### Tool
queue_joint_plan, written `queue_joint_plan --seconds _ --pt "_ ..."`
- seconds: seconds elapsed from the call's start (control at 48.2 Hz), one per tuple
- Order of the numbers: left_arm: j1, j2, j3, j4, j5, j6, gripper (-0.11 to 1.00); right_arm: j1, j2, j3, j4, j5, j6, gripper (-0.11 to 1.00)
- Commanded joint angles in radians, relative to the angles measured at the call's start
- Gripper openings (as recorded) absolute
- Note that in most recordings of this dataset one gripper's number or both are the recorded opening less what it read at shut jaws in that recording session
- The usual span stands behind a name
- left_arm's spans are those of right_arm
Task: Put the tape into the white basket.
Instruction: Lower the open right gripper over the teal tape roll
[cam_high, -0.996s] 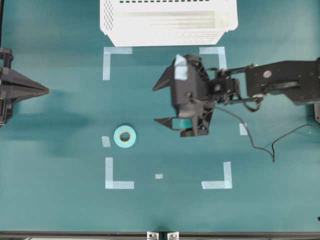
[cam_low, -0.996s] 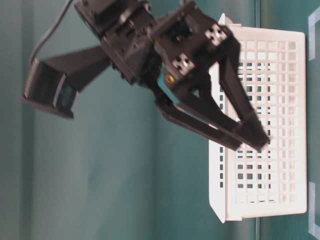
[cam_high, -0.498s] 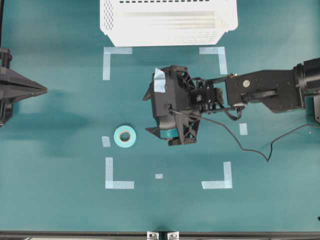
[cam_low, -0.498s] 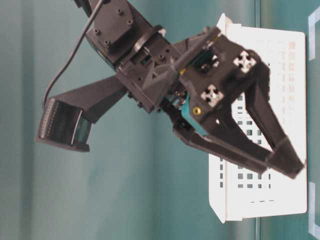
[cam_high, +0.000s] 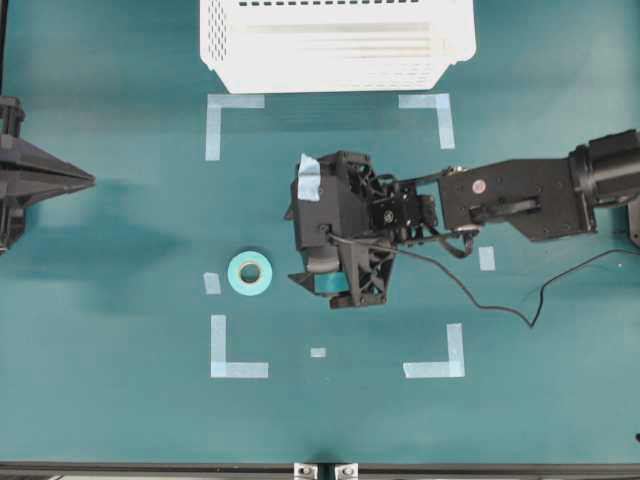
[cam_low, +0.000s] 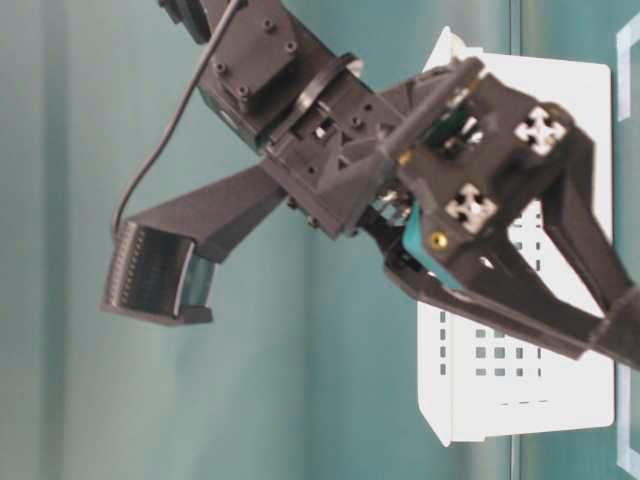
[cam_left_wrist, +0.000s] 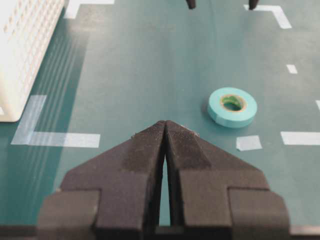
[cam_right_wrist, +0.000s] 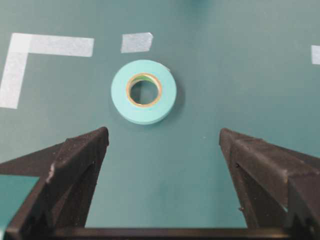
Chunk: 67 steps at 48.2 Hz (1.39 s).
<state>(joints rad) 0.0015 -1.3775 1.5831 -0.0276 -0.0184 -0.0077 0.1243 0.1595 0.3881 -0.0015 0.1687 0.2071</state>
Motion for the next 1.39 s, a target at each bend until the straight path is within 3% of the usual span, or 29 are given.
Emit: queue_joint_plan --seconds 0.0,0.996,1.37 --pt "0.002 0.008 -0.012 -0.002 -0.005 0.0 -0.11 0.008 -0.009 -0.028 0.0 -0.005 0.008 0.96" --pt "0.002 0.008 -0.012 -0.002 -0.003 -0.002 -0.11 0.021 0.081 -0.137 -0.005 0.084 0.106 0.96" --pt "0.002 0.008 -0.012 -0.002 -0.005 -0.002 -0.11 0.021 0.124 -0.173 -0.014 0.117 0.11 0.96"
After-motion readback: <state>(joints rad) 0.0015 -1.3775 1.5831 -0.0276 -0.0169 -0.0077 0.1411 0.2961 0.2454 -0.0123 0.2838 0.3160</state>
